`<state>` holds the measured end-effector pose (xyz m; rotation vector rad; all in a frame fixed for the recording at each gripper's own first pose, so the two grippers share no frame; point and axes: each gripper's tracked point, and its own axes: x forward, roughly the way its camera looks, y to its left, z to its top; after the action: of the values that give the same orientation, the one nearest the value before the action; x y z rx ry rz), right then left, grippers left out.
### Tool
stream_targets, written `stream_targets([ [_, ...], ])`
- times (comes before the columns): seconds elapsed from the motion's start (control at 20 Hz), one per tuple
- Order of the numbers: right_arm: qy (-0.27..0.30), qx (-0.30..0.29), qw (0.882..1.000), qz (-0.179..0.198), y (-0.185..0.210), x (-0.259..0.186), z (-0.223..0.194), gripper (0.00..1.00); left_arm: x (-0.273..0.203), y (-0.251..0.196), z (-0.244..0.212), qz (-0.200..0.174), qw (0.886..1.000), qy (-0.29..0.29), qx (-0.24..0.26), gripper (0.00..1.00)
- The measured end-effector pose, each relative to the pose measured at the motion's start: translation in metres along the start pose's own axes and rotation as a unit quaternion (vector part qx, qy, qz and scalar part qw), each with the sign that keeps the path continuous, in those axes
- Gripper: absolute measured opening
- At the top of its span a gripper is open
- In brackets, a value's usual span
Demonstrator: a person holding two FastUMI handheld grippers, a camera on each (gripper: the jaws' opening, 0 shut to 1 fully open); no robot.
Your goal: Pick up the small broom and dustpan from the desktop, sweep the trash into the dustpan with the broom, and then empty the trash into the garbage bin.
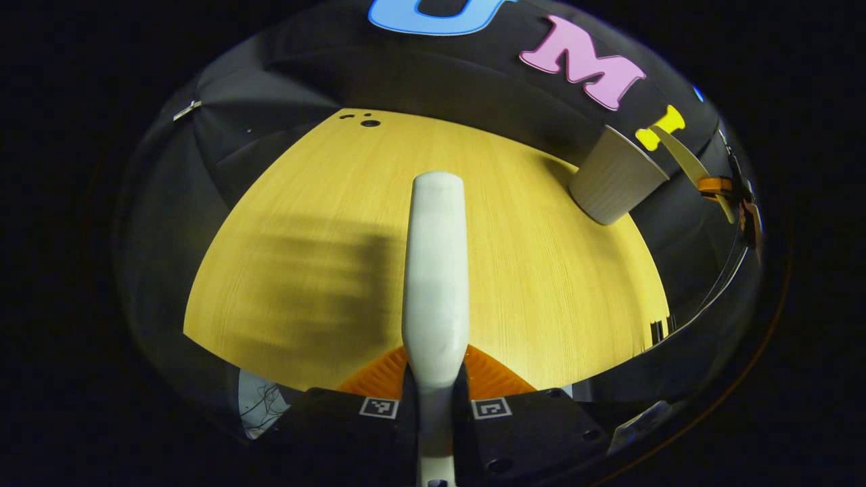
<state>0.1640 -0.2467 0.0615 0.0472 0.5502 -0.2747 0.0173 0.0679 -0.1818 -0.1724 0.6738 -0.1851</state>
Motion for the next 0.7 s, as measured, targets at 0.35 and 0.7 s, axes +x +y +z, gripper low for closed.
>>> stream_targets([
  [0.35, 0.008, -0.073, 0.994, -0.080, -0.032, 0.069, 0.021, 0.31, -0.008, 0.016, 0.007, 0.030, 0.999, -0.005, -0.019, 0.25],
  [0.7, -0.002, -0.201, 0.971, -0.129, -0.040, 0.088, 0.035, 0.36, -0.002, 0.012, 0.017, 0.036, 0.999, -0.007, -0.028, 0.27],
])
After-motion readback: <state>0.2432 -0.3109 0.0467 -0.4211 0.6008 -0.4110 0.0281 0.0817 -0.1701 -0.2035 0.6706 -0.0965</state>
